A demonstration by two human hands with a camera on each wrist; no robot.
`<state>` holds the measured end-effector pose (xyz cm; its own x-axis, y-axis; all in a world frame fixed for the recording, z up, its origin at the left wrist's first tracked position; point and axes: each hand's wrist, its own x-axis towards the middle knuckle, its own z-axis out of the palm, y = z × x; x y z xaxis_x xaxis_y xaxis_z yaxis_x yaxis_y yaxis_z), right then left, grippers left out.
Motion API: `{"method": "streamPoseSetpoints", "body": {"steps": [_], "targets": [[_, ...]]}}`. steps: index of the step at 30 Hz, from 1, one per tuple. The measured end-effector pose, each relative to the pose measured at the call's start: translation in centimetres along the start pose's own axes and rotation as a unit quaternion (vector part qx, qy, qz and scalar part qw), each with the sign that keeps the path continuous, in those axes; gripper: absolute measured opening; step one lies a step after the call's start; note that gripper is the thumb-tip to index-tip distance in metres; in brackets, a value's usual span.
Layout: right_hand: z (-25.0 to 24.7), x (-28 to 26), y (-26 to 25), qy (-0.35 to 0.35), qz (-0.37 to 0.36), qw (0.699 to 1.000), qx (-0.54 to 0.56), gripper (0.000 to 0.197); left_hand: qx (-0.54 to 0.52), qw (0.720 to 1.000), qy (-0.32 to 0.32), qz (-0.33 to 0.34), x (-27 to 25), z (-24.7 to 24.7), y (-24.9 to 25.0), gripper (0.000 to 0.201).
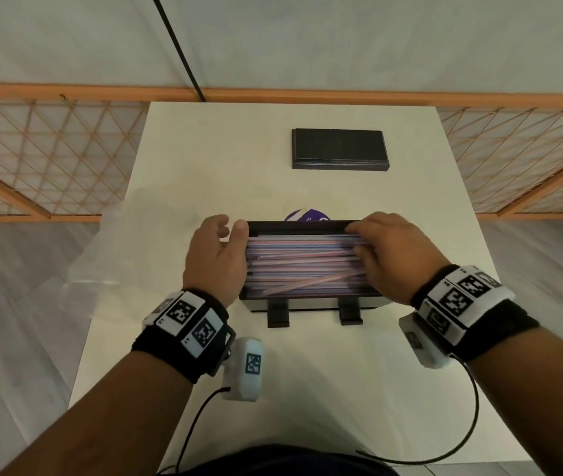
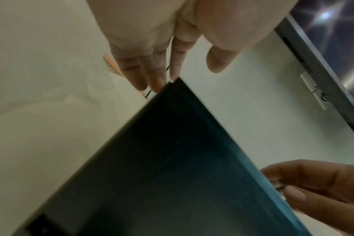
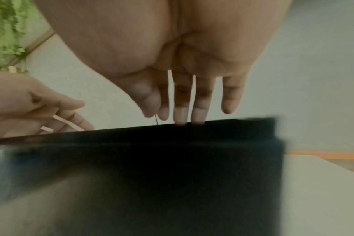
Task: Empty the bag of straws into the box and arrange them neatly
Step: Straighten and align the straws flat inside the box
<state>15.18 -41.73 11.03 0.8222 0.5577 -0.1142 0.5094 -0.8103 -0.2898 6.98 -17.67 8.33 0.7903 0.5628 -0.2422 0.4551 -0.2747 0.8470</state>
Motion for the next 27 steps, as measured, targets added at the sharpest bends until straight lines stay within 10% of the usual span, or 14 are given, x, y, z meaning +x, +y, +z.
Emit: {"method": "streamPoseSetpoints", "body": {"steps": [3, 6, 15, 19, 23, 27], "targets": [[0.1, -1.7, 0.4, 0.057, 0.007, 0.998, 0.011, 0.026, -0.05, 0.996, -0.053, -0.044, -0.5, 0.9, -0.2, 0.104], [1.7, -3.8, -1.3, -0.051, -0.06, 0.997, -0.015, 0.062, -0.036, 0.992, -0.101, -0.062, -1.2, 1.8, -0.5, 0.118], [3.1, -5.4, -2.7, -0.037, -0.023, 0.995, -0.085, 0.06, -0.002, 0.995, -0.091, -0.036, -1.5, 2.2, -0.9, 0.103], [3.1, -5.1, -1.9, 0.007, -0.017, 0.999, -0.045, 0.048, -0.013, 0.995, -0.089, -0.033, -1.6, 2.2, -0.8, 0.048], [2.2, -4.7, 0.8, 0.155, 0.157, 0.974, 0.053, 0.046, -0.031, 0.995, -0.082, -0.04, -1.3, 2.3, -1.2, 0.045], [2.3, -3.8, 1.7, 0.042, 0.309, 0.94, 0.138, 0.031, -0.059, 0.993, -0.082, -0.057, -1.3, 2.5, -0.9, 0.066]]}}
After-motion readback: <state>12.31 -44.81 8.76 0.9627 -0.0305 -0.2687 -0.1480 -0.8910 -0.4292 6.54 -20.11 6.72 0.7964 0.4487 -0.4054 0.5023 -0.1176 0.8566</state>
